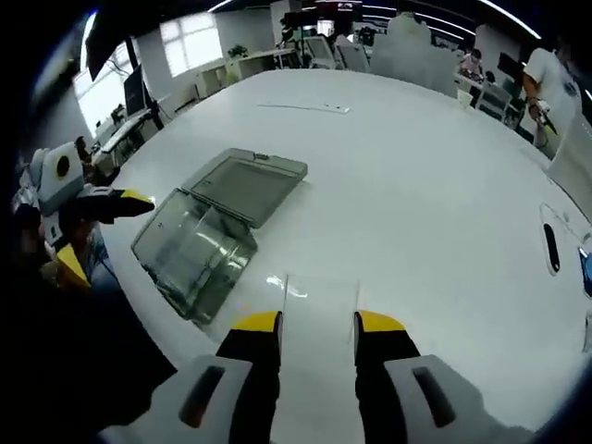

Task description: Insert the divider into the dual guide fixture by aligning both edges with the guide slots and pushing it downward to the bottom, including one-sided entry, uneven engagement, binding, and posture correction.

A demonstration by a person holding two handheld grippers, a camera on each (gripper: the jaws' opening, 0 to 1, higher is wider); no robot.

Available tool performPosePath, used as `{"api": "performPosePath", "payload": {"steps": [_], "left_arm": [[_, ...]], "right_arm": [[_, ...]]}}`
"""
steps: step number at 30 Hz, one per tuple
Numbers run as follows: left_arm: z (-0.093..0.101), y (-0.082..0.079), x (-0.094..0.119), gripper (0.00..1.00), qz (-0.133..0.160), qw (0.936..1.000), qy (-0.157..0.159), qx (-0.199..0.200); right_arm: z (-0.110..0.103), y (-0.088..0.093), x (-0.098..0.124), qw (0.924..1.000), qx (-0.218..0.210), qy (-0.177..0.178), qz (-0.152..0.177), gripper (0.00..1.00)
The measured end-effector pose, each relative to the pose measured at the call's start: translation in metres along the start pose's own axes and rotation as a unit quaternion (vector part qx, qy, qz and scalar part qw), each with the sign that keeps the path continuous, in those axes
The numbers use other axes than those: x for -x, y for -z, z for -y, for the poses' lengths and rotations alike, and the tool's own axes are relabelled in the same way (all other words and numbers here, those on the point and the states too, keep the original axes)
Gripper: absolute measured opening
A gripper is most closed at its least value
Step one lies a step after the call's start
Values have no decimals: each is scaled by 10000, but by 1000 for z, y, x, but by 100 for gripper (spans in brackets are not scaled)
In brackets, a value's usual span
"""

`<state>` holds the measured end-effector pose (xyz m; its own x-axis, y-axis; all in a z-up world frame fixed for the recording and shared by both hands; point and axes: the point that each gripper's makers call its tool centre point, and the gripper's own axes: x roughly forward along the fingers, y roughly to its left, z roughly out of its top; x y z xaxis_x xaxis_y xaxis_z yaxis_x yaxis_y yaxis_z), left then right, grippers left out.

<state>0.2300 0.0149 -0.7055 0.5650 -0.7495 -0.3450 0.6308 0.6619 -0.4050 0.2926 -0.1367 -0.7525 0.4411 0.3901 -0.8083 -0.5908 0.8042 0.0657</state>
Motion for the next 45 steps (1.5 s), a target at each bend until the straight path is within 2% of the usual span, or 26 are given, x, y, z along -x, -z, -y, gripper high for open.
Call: {"api": "performPosePath", "payload": {"steps": [8,11,15,21,34,45], "left_arm": [[-5,-3,4,71,114,9998,68,118],[-2,-9,2,71,297,9989,224,286],[1,-8,0,66,233,9987,308,328],[11,-6,-4,58,192,9957,643,642],[17,-12,-10,51,334,9929,788,829],[11,-12,-20,41,345,9906,739,1095]], "right_arm": [[-25,-14,7,9994,-78,-102,330,26],[-32,-18,9,9990,-43,-85,435,26],[-41,-22,10,9985,42,-187,507,26],[-50,-28,15,9975,51,-189,676,27],[-74,-27,17,9961,242,-325,782,27],[-87,-33,14,9948,320,-493,835,27]]}}
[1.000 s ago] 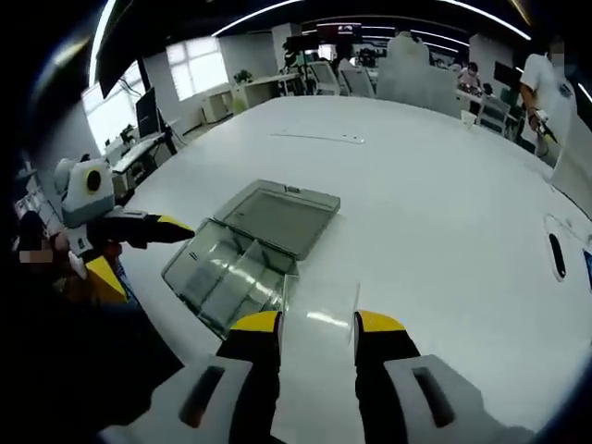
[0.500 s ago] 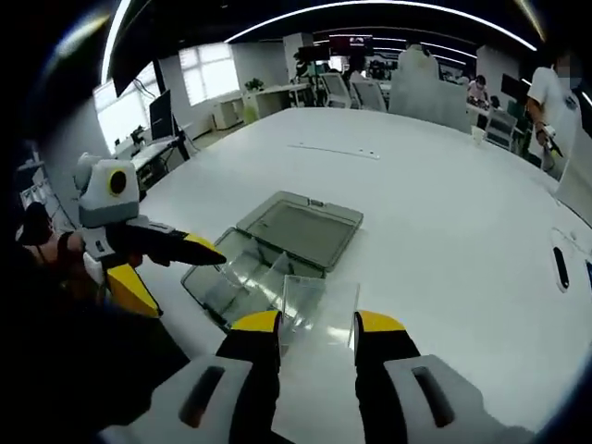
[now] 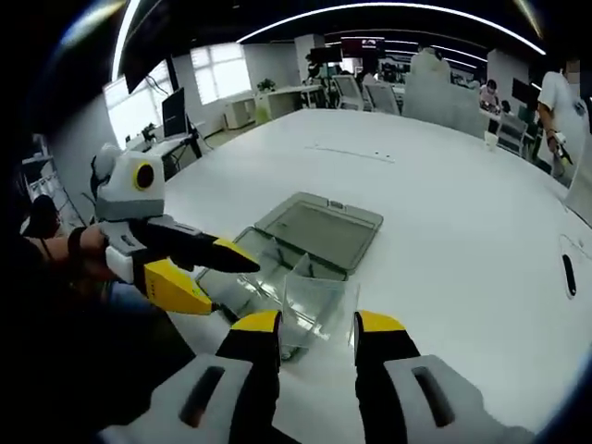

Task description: Insert the divider into the dual guide fixture by aligning both edges with the guide slots and pushing it downward to the bottom, including one-sided entry, uneven engagement, binding, and posture correction.

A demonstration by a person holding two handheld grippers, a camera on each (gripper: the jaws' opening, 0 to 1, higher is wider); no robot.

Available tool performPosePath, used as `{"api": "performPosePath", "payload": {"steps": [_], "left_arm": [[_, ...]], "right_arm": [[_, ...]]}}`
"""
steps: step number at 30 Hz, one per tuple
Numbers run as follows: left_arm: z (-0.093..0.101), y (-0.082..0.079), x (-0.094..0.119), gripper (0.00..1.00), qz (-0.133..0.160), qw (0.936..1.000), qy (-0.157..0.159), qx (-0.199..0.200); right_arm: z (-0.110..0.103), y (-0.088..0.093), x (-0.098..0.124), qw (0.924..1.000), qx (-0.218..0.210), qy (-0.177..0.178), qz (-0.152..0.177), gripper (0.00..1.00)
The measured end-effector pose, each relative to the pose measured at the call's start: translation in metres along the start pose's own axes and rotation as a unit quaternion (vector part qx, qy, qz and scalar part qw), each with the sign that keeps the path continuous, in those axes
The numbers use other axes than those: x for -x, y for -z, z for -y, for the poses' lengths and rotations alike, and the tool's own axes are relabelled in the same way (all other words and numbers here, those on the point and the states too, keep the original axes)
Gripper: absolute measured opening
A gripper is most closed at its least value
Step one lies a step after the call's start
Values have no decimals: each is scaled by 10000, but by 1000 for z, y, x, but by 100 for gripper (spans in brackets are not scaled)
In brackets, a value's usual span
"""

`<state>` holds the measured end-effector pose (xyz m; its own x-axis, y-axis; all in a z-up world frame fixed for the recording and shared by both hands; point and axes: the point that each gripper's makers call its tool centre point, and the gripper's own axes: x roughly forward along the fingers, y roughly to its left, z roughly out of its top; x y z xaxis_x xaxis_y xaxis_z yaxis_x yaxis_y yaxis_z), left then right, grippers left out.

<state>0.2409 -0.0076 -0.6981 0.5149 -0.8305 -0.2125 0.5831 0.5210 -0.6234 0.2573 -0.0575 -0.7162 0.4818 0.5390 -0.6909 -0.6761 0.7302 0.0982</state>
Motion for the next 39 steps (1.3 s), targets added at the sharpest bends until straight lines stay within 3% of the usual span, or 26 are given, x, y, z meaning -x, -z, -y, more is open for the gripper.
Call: {"api": "performPosePath", "payload": {"steps": [5,9,14,24,34,39], "left_arm": [[-1,-9,-2,38,217,9994,87,269],[1,-10,-3,28,285,9987,124,400],[3,-6,-3,17,245,9982,167,512],[10,-6,-2,6,355,9935,398,1002],[4,-5,7,0,298,9948,264,935],[0,-5,11,0,231,9976,70,648]], "right_arm": [[-12,-7,-3,9999,104,-128,45,27],[-20,-9,-3,9997,152,-185,76,27],[-27,-9,0,9995,221,-216,99,27],[-34,-8,7,9994,212,-218,158,27],[-43,-13,-1,9989,331,-313,125,27],[-47,-12,-5,9964,782,-319,-112,27]]}}
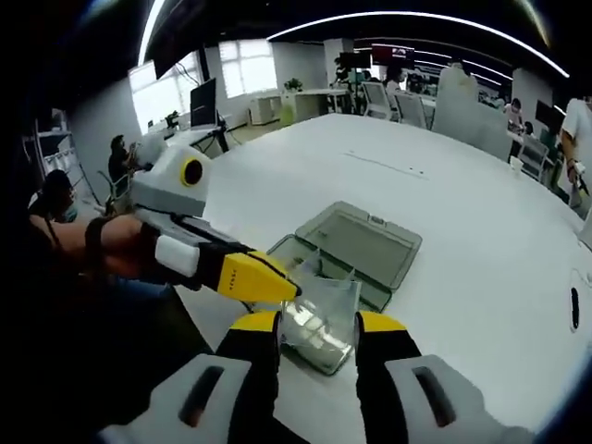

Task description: Insert the divider into the dual guide fixture by aligning both edges with the guide slots and pushing it downward to the bottom, including one-sided entry, uneven engagement, binding, and posture correction.

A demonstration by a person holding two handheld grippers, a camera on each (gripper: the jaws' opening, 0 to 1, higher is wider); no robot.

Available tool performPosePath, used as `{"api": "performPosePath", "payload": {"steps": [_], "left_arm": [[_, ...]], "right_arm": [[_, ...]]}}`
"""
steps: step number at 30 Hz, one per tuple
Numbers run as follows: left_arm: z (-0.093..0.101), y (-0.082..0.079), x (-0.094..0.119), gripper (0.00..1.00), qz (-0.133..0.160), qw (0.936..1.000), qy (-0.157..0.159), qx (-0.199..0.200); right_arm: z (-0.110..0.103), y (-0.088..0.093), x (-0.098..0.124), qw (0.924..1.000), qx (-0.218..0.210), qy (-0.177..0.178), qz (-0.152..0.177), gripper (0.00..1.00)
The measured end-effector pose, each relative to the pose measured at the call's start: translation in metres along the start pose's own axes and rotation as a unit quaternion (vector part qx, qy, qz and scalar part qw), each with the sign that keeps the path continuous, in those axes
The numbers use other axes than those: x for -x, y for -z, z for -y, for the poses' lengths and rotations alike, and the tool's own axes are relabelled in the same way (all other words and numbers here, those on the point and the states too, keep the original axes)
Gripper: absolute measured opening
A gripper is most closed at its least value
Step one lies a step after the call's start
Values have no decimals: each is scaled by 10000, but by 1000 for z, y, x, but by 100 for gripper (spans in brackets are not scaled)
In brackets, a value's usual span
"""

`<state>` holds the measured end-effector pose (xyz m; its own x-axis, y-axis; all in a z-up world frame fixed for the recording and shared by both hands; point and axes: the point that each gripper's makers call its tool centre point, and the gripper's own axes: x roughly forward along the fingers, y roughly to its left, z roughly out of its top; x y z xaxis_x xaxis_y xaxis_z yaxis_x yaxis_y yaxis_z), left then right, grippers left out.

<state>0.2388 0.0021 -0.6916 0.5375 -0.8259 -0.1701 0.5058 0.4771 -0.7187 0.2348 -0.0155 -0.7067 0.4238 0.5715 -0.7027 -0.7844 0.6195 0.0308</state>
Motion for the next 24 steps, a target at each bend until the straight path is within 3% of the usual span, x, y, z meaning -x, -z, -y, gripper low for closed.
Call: {"api": "performPosePath", "payload": {"steps": [1,4,7,11,14,17,18,19,22,24], "left_arm": [[-2,-3,2,0,14,9995,-82,-315],[-1,-2,4,0,-67,9987,-124,-483],[-11,7,7,0,-339,9923,-406,-1123],[-1,18,9,0,-604,9835,-241,-1689],[7,18,9,0,-600,9771,-193,-2034],[9,22,7,0,-744,9735,-145,-2157],[6,20,8,0,-807,9639,-259,-2523],[7,19,8,0,-830,9582,-250,-2726],[13,16,8,0,-873,9457,-229,-3121],[10,16,8,0,-932,9422,-265,-3208]], "right_arm": [[1,1,0,9998,188,40,-96,25],[-1,-2,1,9998,156,-37,-79,28],[0,-1,4,9990,412,-8,-157,28],[0,4,7,9972,646,56,-379,29],[-2,5,8,9954,842,5,-454,28],[-2,5,8,9936,1002,-46,-523,27],[-3,5,8,9928,1061,-76,-543,26],[-4,7,7,9909,1176,-112,-641,26],[-6,7,5,9879,1383,-175,-681,26],[-9,5,3,9868,1434,-288,-689,25]]}}
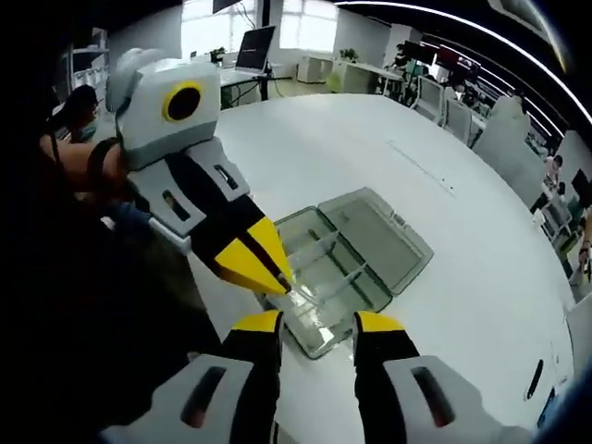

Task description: Insert the divider into the dual guide fixture by aligning both edges with the guide slots and pushing it downward to the bottom, including one-sided entry, uneven engagement, binding, and posture correction.

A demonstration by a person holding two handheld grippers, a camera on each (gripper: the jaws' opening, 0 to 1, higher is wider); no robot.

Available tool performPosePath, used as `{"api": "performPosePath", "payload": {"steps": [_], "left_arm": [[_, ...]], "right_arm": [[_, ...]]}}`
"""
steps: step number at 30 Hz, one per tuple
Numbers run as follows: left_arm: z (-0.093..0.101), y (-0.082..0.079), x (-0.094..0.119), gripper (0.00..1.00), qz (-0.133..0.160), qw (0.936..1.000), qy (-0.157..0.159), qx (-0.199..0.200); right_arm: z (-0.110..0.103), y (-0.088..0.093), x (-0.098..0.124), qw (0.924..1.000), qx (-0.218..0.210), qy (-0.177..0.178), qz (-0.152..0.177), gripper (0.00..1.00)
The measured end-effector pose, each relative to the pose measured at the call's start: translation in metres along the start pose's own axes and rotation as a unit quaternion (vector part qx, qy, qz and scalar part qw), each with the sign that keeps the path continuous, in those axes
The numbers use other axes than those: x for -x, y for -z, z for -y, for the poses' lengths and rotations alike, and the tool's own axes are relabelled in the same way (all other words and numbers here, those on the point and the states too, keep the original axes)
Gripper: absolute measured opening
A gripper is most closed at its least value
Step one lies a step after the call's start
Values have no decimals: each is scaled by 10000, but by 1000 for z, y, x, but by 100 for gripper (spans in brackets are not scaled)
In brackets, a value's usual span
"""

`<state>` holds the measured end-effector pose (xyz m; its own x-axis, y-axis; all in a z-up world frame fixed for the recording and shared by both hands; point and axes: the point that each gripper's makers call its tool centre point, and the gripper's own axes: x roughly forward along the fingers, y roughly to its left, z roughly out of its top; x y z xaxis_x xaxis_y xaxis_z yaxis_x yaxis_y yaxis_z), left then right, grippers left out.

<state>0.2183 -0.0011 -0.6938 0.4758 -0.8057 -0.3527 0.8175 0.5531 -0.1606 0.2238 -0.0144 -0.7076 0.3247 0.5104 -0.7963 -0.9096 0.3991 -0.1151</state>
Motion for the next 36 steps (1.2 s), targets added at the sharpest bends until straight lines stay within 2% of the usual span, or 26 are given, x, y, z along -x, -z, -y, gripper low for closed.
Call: {"api": "performPosePath", "payload": {"steps": [1,5,8,12,14,20,28,32,36], "left_arm": [[-1,0,0,0,-1,10000,-6,-28],[-4,4,2,0,-76,9999,-35,-122],[-4,5,5,0,-66,9998,-6,-163],[-2,5,6,0,-47,9997,66,-249],[-2,2,7,0,34,9997,70,-243],[0,6,9,0,-69,9984,188,-537],[1,10,6,2,-107,9984,268,-477],[1,8,2,3,-57,9990,233,-366],[-3,5,-1,6,-8,9996,117,-237]], "right_arm": [[-4,0,-2,9996,244,-151,-65,25],[-3,-4,-7,9993,341,-121,-65,22],[-2,-13,-7,9986,496,-135,111,18],[-5,-11,-10,9972,690,-268,37,17],[-7,-9,-10,9964,787,-329,-24,11],[-17,-1,-7,9939,995,-470,-48,0],[-26,1,0,9920,1073,-664,-8,0],[-22,2,1,9898,1269,-645,-96,0],[-16,0,4,9898,1210,-750,-103,0]]}}
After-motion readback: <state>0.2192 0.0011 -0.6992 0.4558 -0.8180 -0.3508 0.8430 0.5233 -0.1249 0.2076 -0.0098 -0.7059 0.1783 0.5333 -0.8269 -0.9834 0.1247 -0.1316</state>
